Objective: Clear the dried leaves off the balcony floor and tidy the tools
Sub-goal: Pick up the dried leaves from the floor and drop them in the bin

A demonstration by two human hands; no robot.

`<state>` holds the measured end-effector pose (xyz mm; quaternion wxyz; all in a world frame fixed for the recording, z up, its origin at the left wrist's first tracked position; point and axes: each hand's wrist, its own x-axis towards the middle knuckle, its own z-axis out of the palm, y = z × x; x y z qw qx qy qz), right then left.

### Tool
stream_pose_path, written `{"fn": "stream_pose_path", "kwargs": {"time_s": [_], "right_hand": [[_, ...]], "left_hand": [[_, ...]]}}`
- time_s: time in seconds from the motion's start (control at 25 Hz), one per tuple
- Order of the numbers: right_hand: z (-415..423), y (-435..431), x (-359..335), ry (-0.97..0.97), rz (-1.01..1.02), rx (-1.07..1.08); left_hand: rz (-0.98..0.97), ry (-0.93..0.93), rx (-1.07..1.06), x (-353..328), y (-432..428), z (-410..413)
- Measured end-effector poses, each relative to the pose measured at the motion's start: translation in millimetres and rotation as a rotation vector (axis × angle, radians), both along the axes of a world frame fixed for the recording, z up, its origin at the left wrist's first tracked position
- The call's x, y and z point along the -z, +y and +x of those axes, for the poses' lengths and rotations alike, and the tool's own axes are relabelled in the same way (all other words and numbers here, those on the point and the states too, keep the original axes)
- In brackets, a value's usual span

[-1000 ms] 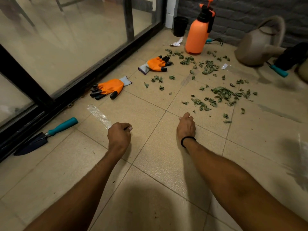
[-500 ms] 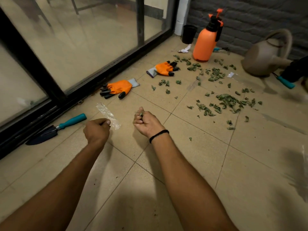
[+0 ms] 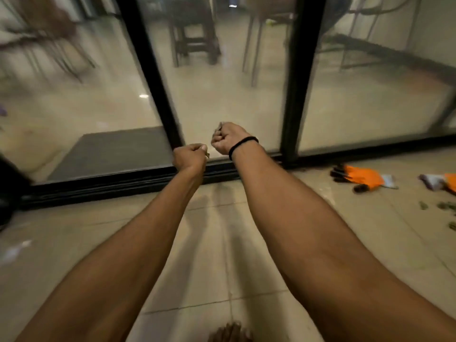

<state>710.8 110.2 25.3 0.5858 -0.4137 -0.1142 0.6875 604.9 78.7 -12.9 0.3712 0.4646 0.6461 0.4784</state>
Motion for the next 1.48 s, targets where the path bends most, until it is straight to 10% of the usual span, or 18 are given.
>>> {"fn": "stream_pose_path", "kwargs": {"time_s": [0.84,1.12,1.48], "right_hand": [[-632,53,-18,-0.205,-0.001,-0.816],[-736,28,-14,-0.393,-0.006,-0.909],[-731,42,-7,-0.168,0.057,-0.795]], "left_hand": [[-0.014,-0.139,-0.689,-44,14,-682],[-0.120,-0.217,-0.702,-24,29,-745],[0.031,-0.260,-0.797,-30,30,-728]]}}
